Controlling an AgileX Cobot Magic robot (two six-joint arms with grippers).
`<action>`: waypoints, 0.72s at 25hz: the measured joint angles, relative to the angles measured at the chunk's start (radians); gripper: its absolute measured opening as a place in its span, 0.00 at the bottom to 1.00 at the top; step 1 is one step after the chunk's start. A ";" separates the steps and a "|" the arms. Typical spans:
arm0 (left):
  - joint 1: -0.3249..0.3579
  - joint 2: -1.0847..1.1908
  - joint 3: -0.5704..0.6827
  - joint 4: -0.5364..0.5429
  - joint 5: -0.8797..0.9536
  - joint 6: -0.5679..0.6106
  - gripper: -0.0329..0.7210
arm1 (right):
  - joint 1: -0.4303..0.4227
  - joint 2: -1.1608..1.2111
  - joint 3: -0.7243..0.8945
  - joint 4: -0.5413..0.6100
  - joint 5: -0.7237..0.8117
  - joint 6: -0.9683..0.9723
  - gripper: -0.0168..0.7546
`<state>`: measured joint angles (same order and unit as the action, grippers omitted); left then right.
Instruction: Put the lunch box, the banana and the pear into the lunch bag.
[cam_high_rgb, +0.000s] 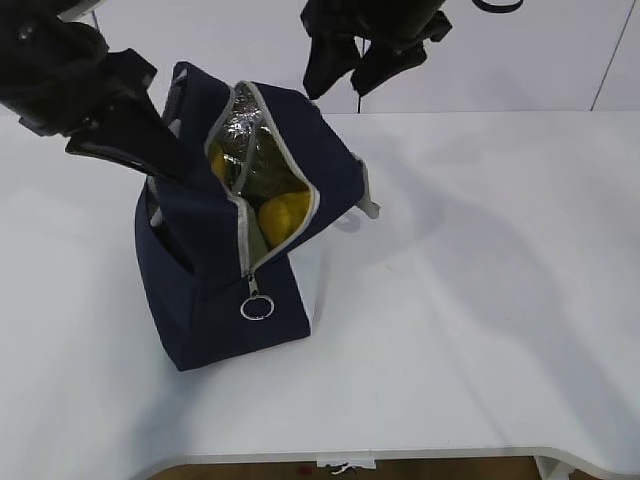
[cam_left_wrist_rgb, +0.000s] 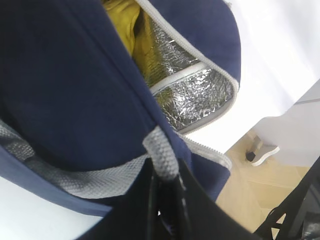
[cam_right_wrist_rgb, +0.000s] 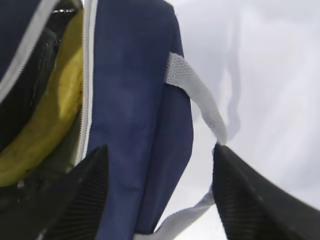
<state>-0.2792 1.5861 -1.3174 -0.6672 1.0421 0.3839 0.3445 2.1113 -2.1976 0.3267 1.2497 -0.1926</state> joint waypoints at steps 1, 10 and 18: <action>0.000 0.000 0.000 0.000 0.004 0.000 0.06 | -0.002 0.000 0.000 -0.021 0.000 0.006 0.66; 0.000 -0.001 0.000 0.018 0.015 0.000 0.06 | -0.004 0.051 0.000 -0.004 0.000 0.011 0.66; 0.000 -0.002 0.000 0.026 0.015 0.000 0.06 | -0.004 0.107 0.000 0.031 0.000 0.012 0.66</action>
<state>-0.2792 1.5838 -1.3174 -0.6416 1.0569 0.3839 0.3403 2.2183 -2.1976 0.3578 1.2497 -0.1808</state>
